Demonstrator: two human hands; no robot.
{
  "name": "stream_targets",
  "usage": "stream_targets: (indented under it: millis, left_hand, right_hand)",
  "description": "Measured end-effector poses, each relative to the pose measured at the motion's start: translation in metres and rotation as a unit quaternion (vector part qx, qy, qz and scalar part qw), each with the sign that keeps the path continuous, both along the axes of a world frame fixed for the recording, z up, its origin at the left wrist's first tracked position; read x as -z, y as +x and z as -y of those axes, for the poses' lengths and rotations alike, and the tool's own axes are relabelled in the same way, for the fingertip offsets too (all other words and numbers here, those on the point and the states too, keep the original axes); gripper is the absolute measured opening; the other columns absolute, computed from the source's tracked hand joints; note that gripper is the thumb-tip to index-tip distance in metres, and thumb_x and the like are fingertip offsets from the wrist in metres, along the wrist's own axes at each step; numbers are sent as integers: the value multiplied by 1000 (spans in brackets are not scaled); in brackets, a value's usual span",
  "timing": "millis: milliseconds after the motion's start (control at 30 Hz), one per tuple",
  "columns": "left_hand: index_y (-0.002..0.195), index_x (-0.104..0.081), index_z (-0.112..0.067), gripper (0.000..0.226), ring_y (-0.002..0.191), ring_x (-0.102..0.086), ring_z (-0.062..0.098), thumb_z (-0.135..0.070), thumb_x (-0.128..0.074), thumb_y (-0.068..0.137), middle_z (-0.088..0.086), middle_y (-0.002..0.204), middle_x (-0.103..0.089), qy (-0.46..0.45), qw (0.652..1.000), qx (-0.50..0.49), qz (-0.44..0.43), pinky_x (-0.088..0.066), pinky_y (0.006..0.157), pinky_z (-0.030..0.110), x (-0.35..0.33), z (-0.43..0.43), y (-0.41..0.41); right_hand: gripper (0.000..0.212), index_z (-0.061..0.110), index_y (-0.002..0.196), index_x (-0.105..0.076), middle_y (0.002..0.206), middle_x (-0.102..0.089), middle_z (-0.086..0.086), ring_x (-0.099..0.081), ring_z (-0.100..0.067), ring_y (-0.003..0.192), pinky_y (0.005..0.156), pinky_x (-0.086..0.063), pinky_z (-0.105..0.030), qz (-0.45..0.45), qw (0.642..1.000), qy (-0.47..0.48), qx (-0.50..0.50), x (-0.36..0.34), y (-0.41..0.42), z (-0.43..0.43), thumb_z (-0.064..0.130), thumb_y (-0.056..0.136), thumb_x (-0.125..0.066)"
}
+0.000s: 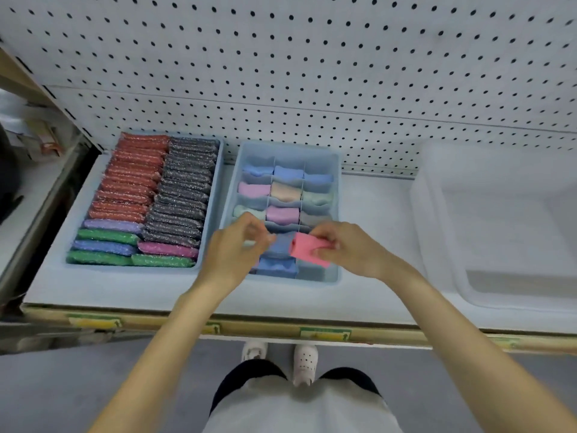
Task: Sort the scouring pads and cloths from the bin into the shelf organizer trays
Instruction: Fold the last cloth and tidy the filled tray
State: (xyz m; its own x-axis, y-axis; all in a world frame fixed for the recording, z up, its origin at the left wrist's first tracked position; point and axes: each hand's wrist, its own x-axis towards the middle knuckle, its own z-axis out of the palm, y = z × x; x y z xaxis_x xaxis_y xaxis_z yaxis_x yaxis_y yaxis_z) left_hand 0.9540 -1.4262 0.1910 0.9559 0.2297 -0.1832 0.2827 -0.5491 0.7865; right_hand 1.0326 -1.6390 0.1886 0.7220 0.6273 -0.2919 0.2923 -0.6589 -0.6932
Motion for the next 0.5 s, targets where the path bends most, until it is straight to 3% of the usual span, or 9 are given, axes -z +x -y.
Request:
stream_targets:
  millis: [67,100,233,367,500]
  left_hand:
    - [100,-64,-13,18,95,-60,19,-29,-60,94,-3,100,-67,177,979,41,90,-44,81,32,11,-25,-6]
    - [105,-63,-12,25,102,-59,24,-34,-53,95,1,106,-66,219,966,69,118,-42,87,35,18,-36,-9]
    - [121,-61,-8,50,125,-52,27,-41,-35,96,9,127,-62,272,944,163,93,-28,111,40,42,-65,-11]
    - [125,-61,-7,55,123,-55,25,-39,-24,100,10,138,-55,358,908,211,56,-23,115,44,55,-66,-12]
    - [122,-64,-6,55,119,-57,26,-35,-22,101,10,136,-56,379,901,200,60,-24,115,44,56,-64,-14]
  right_hand:
    - [18,20,101,-65,98,-66,4,-52,-22,96,74,-29,-32,125,984,-126,-22,4,-1,1,24,83,-65]
    - [21,23,103,-65,99,-66,6,-50,-22,99,75,-26,-31,154,974,-162,-32,4,-4,-1,28,83,-64]
    - [23,29,103,-68,100,-67,7,-48,-20,103,73,-22,-29,194,951,-230,-70,9,-18,-14,29,81,-64]
    - [18,19,93,-69,94,-67,-1,-51,-23,99,72,-26,-27,215,932,-283,-70,14,-25,-21,17,77,-62]
    - [11,16,89,-62,95,-66,-7,-58,-31,94,70,-30,-28,215,916,-330,-74,20,-26,-34,11,80,-60]
